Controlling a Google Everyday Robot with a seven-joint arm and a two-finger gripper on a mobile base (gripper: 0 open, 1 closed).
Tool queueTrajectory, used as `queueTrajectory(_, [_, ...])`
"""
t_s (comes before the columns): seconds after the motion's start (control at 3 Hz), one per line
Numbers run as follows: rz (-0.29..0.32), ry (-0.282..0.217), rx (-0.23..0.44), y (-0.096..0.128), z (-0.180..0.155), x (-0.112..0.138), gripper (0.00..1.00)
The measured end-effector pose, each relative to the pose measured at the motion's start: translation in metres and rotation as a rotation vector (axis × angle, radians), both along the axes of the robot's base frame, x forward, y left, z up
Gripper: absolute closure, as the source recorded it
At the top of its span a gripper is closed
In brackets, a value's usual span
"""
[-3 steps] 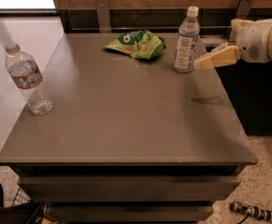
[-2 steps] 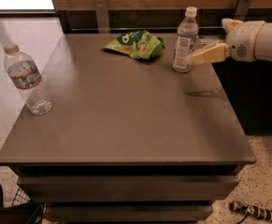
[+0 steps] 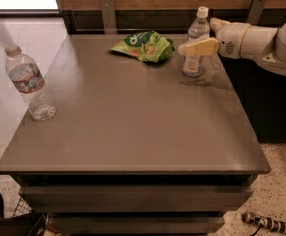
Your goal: Move blue plastic bottle near water bottle
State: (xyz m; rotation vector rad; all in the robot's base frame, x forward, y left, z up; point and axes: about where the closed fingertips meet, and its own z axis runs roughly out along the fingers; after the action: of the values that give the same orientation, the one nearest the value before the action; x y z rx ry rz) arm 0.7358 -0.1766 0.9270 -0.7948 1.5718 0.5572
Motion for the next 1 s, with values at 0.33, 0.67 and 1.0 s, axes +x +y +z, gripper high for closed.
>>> queueTrajectory(0.33, [0.018,0.010,0.067,0.0093,-0.0129,0.0124,0.00])
queueTrajectory(0.67, [0.024,0.014,0.080,0.0130,-0.0161,0.0150,0.10])
queueTrajectory(1.0, [0.028,0.014,0.078,0.0160,-0.0159,0.0150,0.33])
